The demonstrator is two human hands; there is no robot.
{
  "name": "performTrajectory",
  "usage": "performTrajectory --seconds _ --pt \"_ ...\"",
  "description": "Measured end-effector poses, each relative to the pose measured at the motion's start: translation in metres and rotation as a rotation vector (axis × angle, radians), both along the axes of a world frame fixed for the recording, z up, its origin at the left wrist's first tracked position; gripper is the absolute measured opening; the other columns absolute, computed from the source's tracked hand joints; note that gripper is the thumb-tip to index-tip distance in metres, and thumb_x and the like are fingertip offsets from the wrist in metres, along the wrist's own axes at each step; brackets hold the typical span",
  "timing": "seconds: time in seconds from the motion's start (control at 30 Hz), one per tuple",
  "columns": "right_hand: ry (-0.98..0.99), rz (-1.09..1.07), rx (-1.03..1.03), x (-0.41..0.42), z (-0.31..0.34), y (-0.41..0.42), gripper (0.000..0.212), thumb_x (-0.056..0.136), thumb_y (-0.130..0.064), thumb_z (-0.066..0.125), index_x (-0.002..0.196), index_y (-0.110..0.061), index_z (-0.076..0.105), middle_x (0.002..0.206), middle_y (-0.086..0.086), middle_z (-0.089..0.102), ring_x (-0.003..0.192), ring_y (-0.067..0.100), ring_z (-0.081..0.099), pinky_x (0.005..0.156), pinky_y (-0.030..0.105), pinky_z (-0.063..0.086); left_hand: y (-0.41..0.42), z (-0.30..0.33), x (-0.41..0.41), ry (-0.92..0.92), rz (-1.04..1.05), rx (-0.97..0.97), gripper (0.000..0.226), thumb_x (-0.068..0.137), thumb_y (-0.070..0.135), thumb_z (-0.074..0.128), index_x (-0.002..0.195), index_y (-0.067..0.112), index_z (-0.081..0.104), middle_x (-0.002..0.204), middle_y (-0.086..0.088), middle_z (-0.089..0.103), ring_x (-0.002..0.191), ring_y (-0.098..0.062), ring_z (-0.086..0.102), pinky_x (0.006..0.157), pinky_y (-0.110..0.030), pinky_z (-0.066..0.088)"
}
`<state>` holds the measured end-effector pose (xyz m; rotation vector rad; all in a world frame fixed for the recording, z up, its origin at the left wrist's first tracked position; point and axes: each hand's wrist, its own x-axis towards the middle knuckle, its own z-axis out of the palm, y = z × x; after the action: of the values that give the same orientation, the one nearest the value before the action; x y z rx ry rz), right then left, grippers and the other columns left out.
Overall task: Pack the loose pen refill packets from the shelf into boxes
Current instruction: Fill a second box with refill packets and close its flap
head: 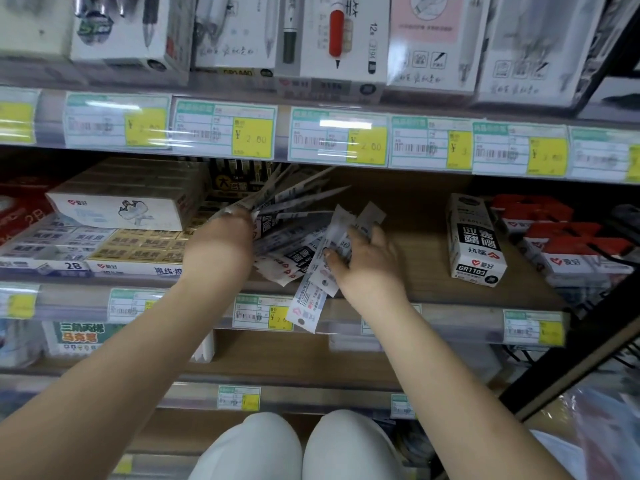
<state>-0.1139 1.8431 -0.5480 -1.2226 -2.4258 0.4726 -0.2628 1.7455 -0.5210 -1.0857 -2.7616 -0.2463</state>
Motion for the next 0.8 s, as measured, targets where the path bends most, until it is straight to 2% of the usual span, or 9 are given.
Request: performTrajectory --seconds 0.37,0.5,0.57,0.67,0.73,0.8 --pt "-0.020 0.010 -0.014 -0.001 -0.002 0.000 0.063 0.092 -0.046 0.044 0.145 -0.016 0.025 0.150 0.008 0.023 0.135 0.030 0.021 0.108 0.036 0.026 -0.015 0.004 0.000 0.033 -0.029 0.089 0.026 0.084 -0.010 0.046 0.109 -0.003 0.046 0.096 -0.024 0.062 0.085 -0.039 0.060 0.059 -0.036 0.038" --pt "0.051 0.014 -0.034 -0.004 -0.001 0.000 0.067 0.091 -0.045 0.048 0.144 -0.013 0.023 0.146 0.010 0.028 0.134 0.031 0.024 0.108 0.036 0.025 -0.012 0.009 0.006 0.024 -0.049 0.094 0.020 0.083 -0.007 0.052 0.097 0.003 0.042 0.080 -0.017 0.054 0.071 -0.032 0.049 0.057 -0.035 0.037" --pt "0.106 -0.002 -0.037 -0.003 0.003 0.001 0.079 0.088 -0.044 0.054 0.147 -0.012 0.012 0.149 0.010 0.023 0.138 0.030 0.019 0.111 0.035 0.021 -0.010 0.010 0.012 0.081 -0.097 0.129 0.023 0.082 -0.007 0.054 0.092 0.006 0.039 0.072 -0.011 0.044 0.066 -0.028 0.043 0.056 -0.034 0.036" --pt "0.169 -0.051 0.035 0.003 0.013 0.004 0.101 0.083 -0.044 0.063 0.148 -0.017 -0.009 0.156 0.007 0.004 0.143 0.029 0.004 0.117 0.038 0.011 -0.010 0.010 0.019 0.150 -0.187 0.178 0.023 0.081 -0.009 0.049 0.104 -0.003 0.049 0.079 -0.019 0.054 0.066 -0.027 0.038 0.056 -0.033 0.032" --pt "0.074 -0.060 0.166 0.006 0.019 0.005 0.109 0.079 -0.047 0.066 0.147 -0.022 -0.016 0.157 0.007 -0.008 0.144 0.030 -0.005 0.117 0.043 0.003 -0.010 0.012 0.024 0.219 -0.261 0.172 0.032 0.084 -0.006 0.045 0.115 -0.005 0.050 0.081 -0.021 0.057 0.066 -0.027 0.039 0.055 -0.034 0.034" --pt "-0.039 -0.027 0.291 0.007 0.024 0.007 0.108 0.079 -0.049 0.065 0.145 -0.030 -0.018 0.156 0.008 -0.013 0.143 0.031 -0.010 0.114 0.047 -0.005 -0.010 0.013 0.027 0.262 -0.330 0.136 0.038 0.080 -0.008 0.046 0.117 -0.001 0.049 0.073 -0.013 0.050 0.064 -0.027 0.043 0.054 -0.033 0.035"
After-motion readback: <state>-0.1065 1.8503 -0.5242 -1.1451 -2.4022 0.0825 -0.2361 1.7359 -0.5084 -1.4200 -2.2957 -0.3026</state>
